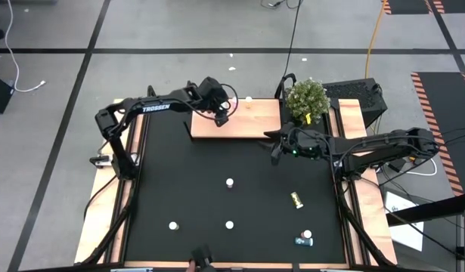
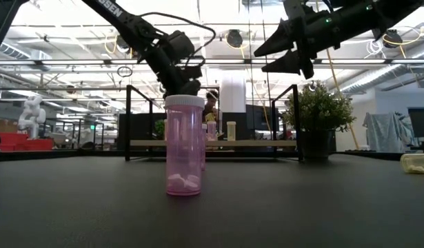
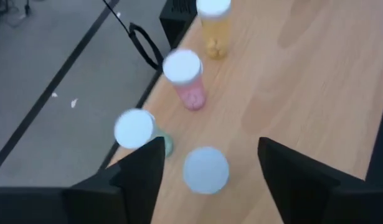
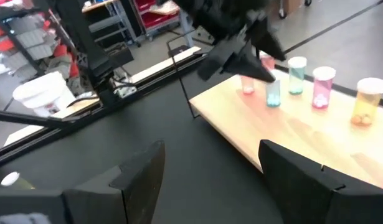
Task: Pick and place medicine bottles onto shelf by color
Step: Put the top pink pill bottle on the shelf aligned with the other pink pill bottle
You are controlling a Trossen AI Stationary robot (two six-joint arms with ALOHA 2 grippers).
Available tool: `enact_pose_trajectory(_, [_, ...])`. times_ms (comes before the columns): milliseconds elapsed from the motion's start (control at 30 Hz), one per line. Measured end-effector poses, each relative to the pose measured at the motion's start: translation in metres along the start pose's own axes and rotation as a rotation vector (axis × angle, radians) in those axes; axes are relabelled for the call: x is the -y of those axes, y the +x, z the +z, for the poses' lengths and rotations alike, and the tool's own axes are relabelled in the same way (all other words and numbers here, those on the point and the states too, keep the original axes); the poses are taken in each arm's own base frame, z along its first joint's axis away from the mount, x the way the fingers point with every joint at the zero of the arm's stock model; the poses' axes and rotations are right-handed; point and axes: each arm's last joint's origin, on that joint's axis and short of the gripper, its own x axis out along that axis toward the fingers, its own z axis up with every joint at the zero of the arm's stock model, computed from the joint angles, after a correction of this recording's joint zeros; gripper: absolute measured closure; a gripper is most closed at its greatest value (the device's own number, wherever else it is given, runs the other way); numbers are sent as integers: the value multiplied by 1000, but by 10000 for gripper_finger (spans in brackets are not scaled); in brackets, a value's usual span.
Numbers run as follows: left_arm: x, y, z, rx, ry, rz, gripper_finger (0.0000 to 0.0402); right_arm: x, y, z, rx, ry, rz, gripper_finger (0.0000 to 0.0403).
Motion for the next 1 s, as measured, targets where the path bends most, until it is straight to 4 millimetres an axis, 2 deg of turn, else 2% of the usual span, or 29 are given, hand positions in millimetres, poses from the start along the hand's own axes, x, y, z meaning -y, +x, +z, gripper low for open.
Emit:
enact_pose_trajectory(200, [4, -32, 10, 45, -6, -2, 101, -3, 0, 7, -112, -21, 7, 149])
enact_pose_trajectory(367, [15, -72, 22, 135, 25, -16, 80, -6, -4, 12, -275, 11, 25, 149])
enact_pose_trajectory(533, [32, -113, 31, 233, 30, -47, 78, -14, -12, 6, -467, 76, 111, 149])
enact_pose_trajectory(667, [59, -128, 34, 271, 43, -172, 92, -31, -19, -2, -537, -68, 308, 149])
enact_pose_trajectory(767, [87, -132, 32, 256, 85, -252, 105, -39, -21, -6, -516, -213, 370, 149])
enact_pose_trajectory(1000, [149, -149, 25, 243, 122, -360, 123, -39, -6, -18, -413, -364, 459, 149])
